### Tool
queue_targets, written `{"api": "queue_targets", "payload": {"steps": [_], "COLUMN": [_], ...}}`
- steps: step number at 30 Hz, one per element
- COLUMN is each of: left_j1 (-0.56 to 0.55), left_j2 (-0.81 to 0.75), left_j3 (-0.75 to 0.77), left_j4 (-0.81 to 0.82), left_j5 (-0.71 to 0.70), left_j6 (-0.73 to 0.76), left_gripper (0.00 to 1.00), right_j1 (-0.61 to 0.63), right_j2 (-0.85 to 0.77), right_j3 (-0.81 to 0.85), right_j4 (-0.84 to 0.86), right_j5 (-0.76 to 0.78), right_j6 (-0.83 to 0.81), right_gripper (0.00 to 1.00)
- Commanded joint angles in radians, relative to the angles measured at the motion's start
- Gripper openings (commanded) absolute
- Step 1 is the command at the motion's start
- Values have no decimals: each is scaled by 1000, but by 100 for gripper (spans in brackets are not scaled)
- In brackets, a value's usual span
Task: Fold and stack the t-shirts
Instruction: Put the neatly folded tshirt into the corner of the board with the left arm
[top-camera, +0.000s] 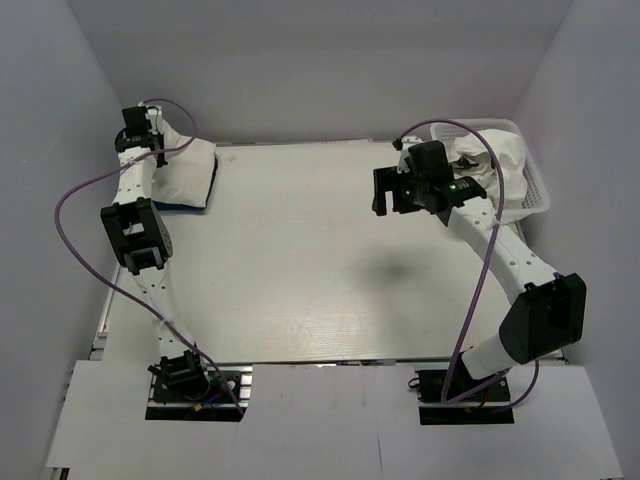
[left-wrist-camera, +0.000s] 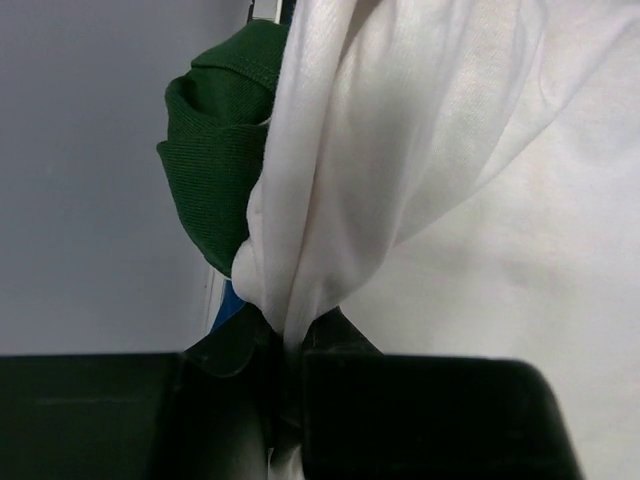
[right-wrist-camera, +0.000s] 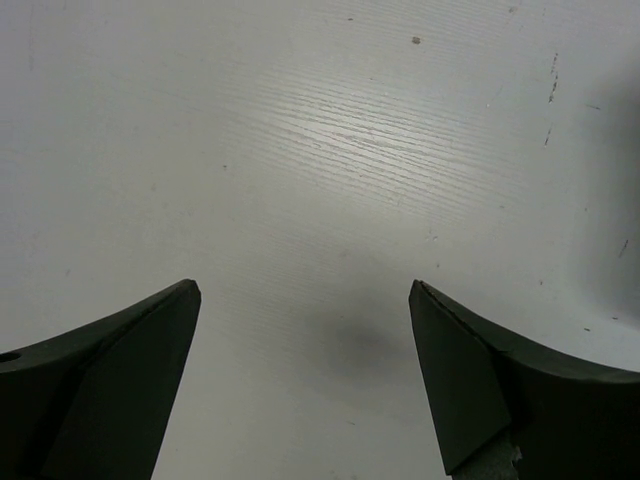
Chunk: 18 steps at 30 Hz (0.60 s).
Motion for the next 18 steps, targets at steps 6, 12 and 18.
{"api": "queue_targets", "payload": {"steps": [6, 12, 18], "left_j1": [19, 19, -5], "left_j2": [23, 11, -56], "left_j3": [72, 82, 92], "left_j4": [83, 125, 86], "left_j5": [13, -119, -49], "left_j6": [-31, -89, -121], "left_gripper": [40, 100, 100], "right_j1": [3, 6, 6], "right_j2": [47, 61, 58], "right_j3": [95, 115, 109], "right_j4": [-43, -54, -30], "right_j5": [-43, -60, -76], "right_j6": [27, 24, 24], "right_gripper": [91, 91, 91]}}
